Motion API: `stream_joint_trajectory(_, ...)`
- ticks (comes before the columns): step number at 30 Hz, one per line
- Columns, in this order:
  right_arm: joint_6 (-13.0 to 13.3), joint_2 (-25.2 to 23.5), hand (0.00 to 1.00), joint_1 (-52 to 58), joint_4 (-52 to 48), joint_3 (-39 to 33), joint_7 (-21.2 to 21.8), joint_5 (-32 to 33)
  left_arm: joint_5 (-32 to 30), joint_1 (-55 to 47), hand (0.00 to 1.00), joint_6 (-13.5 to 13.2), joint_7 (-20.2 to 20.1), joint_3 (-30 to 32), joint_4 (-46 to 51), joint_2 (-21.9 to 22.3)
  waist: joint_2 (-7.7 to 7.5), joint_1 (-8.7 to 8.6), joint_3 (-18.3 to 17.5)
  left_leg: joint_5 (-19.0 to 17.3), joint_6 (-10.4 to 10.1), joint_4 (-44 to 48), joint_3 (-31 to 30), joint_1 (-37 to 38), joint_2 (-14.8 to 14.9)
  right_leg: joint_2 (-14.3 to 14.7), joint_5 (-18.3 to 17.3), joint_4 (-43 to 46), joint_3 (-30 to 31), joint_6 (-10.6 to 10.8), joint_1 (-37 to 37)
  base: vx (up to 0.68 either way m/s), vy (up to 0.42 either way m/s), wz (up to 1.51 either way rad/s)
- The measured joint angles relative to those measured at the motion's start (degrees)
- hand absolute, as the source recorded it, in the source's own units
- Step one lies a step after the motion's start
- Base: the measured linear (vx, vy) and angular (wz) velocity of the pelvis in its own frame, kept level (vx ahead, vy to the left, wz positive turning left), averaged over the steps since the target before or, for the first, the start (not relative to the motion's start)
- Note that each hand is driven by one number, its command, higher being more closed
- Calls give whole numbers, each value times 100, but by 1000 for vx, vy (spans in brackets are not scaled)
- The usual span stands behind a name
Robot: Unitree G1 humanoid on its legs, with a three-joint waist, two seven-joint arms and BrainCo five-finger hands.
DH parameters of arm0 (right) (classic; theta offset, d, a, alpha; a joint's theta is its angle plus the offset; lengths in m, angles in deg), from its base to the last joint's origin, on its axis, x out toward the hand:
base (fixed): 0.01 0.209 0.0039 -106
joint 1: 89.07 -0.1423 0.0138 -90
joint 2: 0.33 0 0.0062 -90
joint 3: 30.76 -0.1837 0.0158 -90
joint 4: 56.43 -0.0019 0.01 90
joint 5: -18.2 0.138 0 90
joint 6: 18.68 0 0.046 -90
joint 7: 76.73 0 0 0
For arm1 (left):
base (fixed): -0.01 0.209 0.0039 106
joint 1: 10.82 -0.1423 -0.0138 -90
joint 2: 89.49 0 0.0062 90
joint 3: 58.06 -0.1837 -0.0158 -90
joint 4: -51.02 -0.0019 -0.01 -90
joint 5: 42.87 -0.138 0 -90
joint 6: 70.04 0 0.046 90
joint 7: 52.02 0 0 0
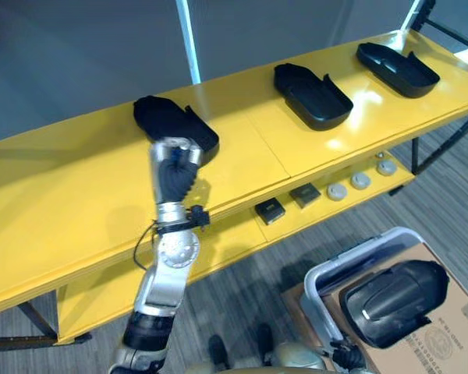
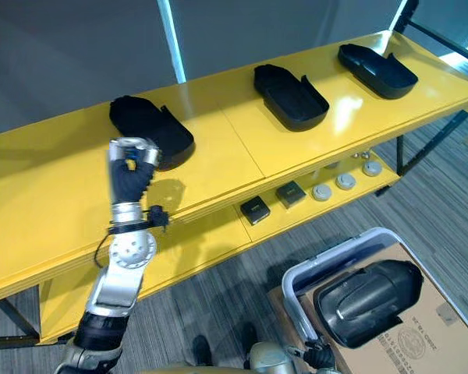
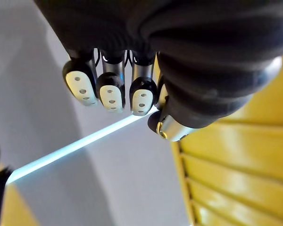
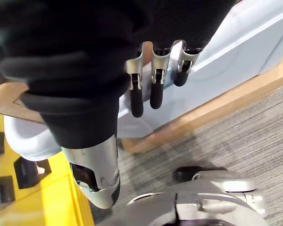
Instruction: Walk over and take plastic housings, then place them on the shelf
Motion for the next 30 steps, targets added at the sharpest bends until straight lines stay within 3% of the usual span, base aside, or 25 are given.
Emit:
stream_joint_trajectory(3, -94, -2, 0, 58, 55, -59, -7, -2, 586, -692, 100, -16, 265, 1074, -115, 164, -47, 175, -94, -8, -9, -3, -189, -20, -21, -19, -33, 4, -176, -5, 89, -63, -1, 32)
stream_joint_trajectory(6, -152, -54, 0, 144, 52, -106, -9, -8, 903, -1264, 100, 20, 500, 1721, -751, 298, -117, 306, -215, 0, 4, -3, -282, 17, -29, -35, -109, 37, -310, 39, 164, -37, -8, 26)
stream_joint_trajectory(9, -154, -146, 0, 194, -37, -99, -10, -13, 1172, -1853, 100, 142, 484, 1854, -1457, 408, -191, 419, -411, -26, 42, -3, -232, 2, -17, -55, -190, 100, -371, 81, 141, -21, -3, 13)
stream_joint_trajectory(13, -163, -289, 0, 181, -599, -19, 21, -22, 1976, -2178, 100, 342, -24, 1740, -2698, 693, -279, 450, -472, -33, 53, -2, 134, 1, 23, -128, -262, 155, -517, 156, 160, -22, 21, 20)
stream_joint_trajectory(14, -164, -325, 0, 161, -758, -3, 24, -18, 2067, -2289, 100, 398, -315, 1558, -3126, 741, -300, 465, -486, -33, 53, -2, 258, 9, 35, -150, -276, 182, -516, 177, 153, 1, 56, 7)
stream_joint_trajectory(15, -163, -381, 0, 94, -895, -4, 24, -13, 2060, -2356, 0, 447, -634, 1338, -3601, 745, -300, 473, -488, -33, 53, -2, 379, 18, 47, -175, -304, 226, -510, 216, 144, 6, 48, 3)
stream_joint_trajectory(18, -160, -527, 0, -68, -938, 27, 39, -11, 1933, -2396, 0, 518, -1288, 814, -4839, 716, -312, 475, -510, -39, 57, -2, 513, 43, 32, -209, -337, 276, -423, 251, 122, 50, 54, -10)
stream_joint_trajectory(21, -159, -602, 0, -110, -843, 0, 97, 19, 1785, -2359, 0, 534, -1654, 357, -5751, 713, -345, 460, -532, -68, 70, -1, 664, 38, 20, -213, -347, 331, -249, 248, 29, 78, 35, -27)
stream_joint_trajectory(25, -156, -543, 0, -214, -658, -37, 100, 65, 1603, -2104, 0, 521, -1784, 223, -6247, 541, -326, 441, -529, -80, 72, 2, 828, 107, 18, -208, -331, 332, -65, 217, -23, 93, 16, -27)
stream_joint_trajectory(30, -161, -466, 0, -401, -447, -109, 91, 67, 1375, -1892, 0, 518, -1891, -14, -6664, 444, -193, 367, -540, -148, -12, 5, 1056, 231, 20, -188, -328, 289, 174, 213, -25, 65, -3, -25)
